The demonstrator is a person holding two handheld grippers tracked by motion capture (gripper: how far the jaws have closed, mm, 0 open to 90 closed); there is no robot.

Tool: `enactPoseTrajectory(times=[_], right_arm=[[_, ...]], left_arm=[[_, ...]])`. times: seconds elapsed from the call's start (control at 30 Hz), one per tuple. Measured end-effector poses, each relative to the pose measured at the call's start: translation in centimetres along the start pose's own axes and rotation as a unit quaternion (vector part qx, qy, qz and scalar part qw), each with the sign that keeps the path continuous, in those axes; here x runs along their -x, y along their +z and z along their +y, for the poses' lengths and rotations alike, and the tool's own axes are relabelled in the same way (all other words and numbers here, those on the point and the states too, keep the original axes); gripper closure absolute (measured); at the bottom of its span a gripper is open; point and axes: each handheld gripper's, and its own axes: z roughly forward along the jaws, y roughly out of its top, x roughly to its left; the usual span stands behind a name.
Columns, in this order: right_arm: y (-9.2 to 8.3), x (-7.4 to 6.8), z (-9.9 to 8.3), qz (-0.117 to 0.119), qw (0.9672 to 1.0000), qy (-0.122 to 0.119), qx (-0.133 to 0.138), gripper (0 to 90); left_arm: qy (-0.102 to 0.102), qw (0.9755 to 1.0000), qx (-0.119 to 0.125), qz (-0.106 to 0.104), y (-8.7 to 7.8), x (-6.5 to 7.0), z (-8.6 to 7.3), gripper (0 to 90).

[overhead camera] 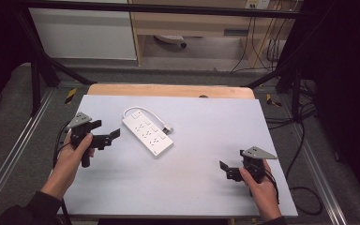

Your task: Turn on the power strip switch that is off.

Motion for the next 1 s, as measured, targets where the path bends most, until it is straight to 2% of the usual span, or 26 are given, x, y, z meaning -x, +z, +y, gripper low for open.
enactPoseTrajectory(times=[0.23,0.47,0.63,0.83,0.9,1.0], right_arm=[[0.0,0.0,0.0,-0.001,1.0,0.001,-0.001,2.5],[0.0,0.1,0.0,-0.002,1.0,0.002,0.0,2.5],[0.1,0.2,0.0,-0.005,1.0,0.004,-0.003,2.5],[0.4,0.5,-0.2,-0.016,0.9998,0.005,-0.01,2.7],[0.5,0.7,-0.2,-0.023,0.9996,0.006,-0.012,2.9],[1.2,1.2,-0.4,-0.041,0.9987,0.008,-0.028,3.2]], left_arm=[[-0.009,0.9999,0.007,0.011,-2.2,-0.4,-1.5,7.0],[-0.022,0.9997,0.001,0.012,-3.7,0.1,-4.1,7.7],[-0.011,0.9998,-0.013,0.007,-4.4,0.9,-6.0,8.0],[0.008,0.9988,-0.049,-0.004,-4.4,1.7,-8.3,8.1],[0.011,0.9982,-0.059,-0.006,-4.2,1.8,-8.7,8.0],[0.008,0.9984,-0.055,0.003,-4.1,1.8,-8.5,9.0]])
